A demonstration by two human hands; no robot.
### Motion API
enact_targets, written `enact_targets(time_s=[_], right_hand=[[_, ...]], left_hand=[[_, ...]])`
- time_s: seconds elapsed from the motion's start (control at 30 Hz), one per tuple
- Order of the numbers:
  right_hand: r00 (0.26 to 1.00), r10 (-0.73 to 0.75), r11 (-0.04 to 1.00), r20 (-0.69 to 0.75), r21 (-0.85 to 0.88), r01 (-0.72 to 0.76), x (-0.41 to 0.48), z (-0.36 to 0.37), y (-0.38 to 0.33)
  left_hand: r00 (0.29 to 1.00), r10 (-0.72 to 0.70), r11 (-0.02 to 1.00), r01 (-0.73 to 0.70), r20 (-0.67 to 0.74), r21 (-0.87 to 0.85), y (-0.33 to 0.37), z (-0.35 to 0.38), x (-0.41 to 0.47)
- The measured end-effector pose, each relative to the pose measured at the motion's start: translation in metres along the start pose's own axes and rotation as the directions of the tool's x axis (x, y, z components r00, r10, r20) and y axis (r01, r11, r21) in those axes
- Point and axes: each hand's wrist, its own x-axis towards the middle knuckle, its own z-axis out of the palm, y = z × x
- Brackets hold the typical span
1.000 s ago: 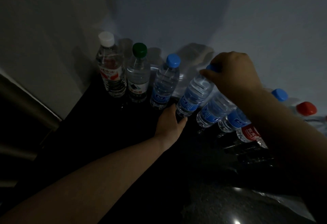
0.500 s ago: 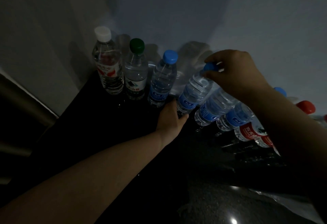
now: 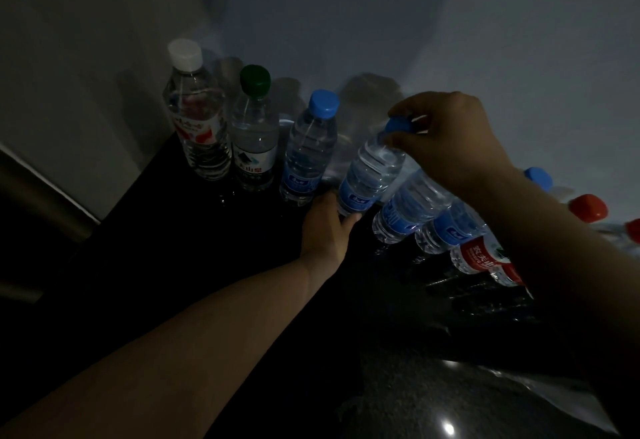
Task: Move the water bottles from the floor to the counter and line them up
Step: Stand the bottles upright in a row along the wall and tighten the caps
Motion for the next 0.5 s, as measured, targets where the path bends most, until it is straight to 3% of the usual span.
enact_targets(time_s=[0.17, 0.37, 0.5], right_hand=[[1.0, -0.011, 1.0, -0.017, 0.017, 0.011, -0.001, 0.005, -0.004], [1.0, 0.012, 0.998, -0.017, 0.054, -0.011, 0.0, 0.009, -0.009], [1.0, -0.004, 0.999, -0.027, 0.05, 0.006, 0.0, 0.01, -0.012]], left_hand=[[1.0, -0.002, 0.999, 0.001, -0.027, -0.036, -0.004, -0.003, -0.005], [0.988, -0.148, 0.964, 0.137, -0.032, -0.23, -0.008, -0.004, -0.007], [0.986, -0.164, 0.958, 0.155, -0.016, -0.241, -0.011, -0.005, -0.007]])
